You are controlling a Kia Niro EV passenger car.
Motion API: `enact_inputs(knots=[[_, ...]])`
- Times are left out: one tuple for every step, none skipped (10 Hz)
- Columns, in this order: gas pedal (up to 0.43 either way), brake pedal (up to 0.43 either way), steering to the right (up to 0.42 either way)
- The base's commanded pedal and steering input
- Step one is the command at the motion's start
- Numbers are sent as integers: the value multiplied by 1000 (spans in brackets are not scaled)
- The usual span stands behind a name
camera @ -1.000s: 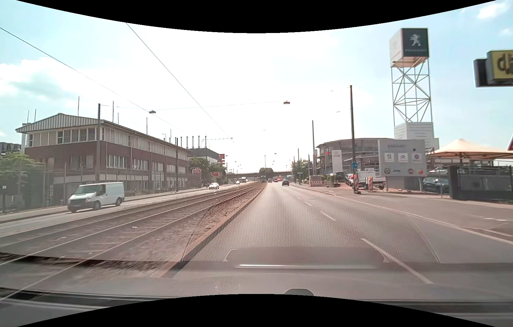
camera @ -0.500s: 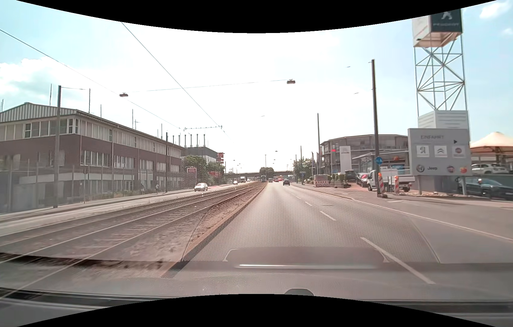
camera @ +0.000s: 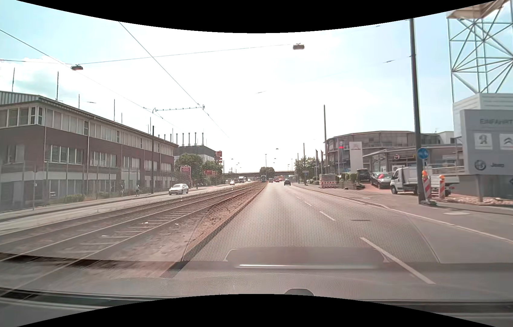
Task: Follow the waypoints while adhering to traffic rules and regulations
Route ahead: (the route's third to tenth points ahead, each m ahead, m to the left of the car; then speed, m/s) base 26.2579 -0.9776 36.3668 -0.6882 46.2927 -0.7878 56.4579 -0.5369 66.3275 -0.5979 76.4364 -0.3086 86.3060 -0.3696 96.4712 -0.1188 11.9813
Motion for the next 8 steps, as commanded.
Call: enact_inputs(knots=[[67,0,-6],[67,0,-6],[67,0,-6],[67,0,-6],[67,0,-6],[67,0,-6],[67,0,-6],[67,0,-6]])
